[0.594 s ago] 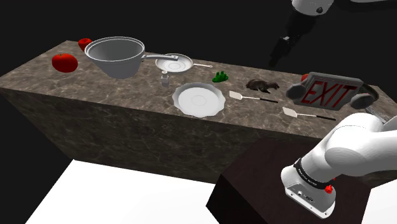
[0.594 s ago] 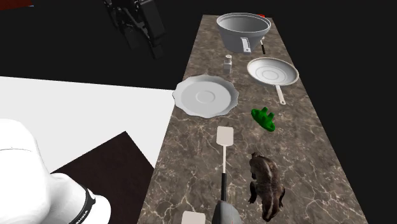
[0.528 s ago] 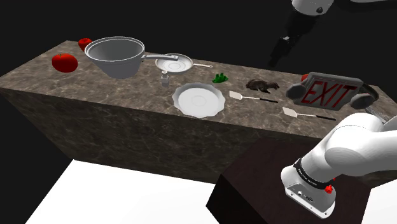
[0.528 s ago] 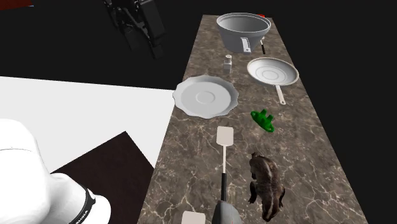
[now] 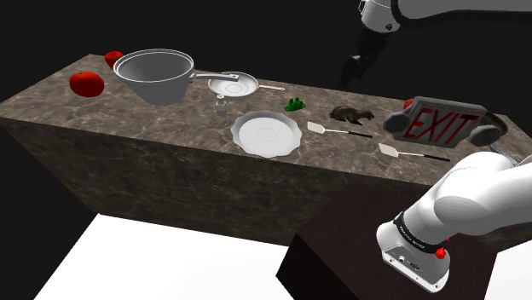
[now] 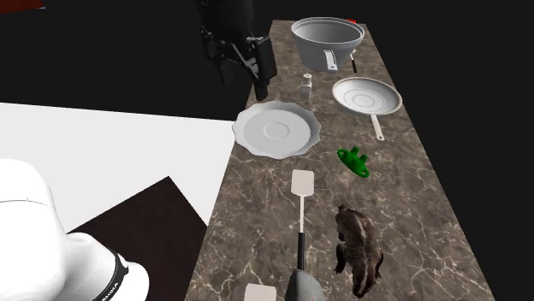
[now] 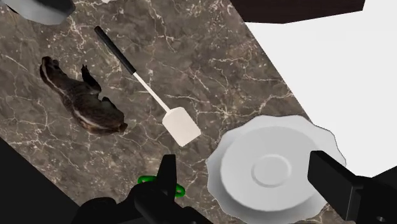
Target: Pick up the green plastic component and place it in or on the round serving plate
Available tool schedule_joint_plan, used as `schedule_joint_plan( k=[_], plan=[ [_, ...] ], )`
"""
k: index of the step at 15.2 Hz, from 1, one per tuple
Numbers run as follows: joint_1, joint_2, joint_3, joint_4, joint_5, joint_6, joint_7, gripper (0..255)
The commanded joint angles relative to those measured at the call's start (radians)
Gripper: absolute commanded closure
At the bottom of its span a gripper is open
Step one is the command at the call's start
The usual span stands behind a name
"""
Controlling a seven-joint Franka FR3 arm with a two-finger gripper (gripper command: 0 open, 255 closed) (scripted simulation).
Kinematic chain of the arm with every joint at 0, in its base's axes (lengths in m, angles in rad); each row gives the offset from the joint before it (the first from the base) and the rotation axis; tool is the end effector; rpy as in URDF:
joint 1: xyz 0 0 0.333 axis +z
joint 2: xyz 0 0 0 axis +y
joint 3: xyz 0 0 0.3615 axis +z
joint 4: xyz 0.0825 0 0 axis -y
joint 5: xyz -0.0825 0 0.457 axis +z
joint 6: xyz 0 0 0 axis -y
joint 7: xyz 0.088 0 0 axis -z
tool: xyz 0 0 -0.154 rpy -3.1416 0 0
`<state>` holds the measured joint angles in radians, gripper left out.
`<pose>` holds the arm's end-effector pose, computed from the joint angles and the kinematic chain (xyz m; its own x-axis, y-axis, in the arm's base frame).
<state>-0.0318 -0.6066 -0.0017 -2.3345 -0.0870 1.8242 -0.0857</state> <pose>0.4278 -0.0255 0.5427 0.9934 0.0740 0.0876 0.0658 -0.9935 0.0927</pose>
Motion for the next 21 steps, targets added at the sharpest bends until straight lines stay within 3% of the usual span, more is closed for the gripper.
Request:
schedule_joint_plan(
  k=[1,11,21],
  plan=[
    [-0.005,0.078,-0.017,0.024,0.001,0.052,-0.012,0],
    [-0.027,0.443,-0.101,0.182,0.049,0.24,-0.1,0],
    [-0.069,0.835,-0.138,0.47,0.163,0.312,-0.207,0]
  ],
)
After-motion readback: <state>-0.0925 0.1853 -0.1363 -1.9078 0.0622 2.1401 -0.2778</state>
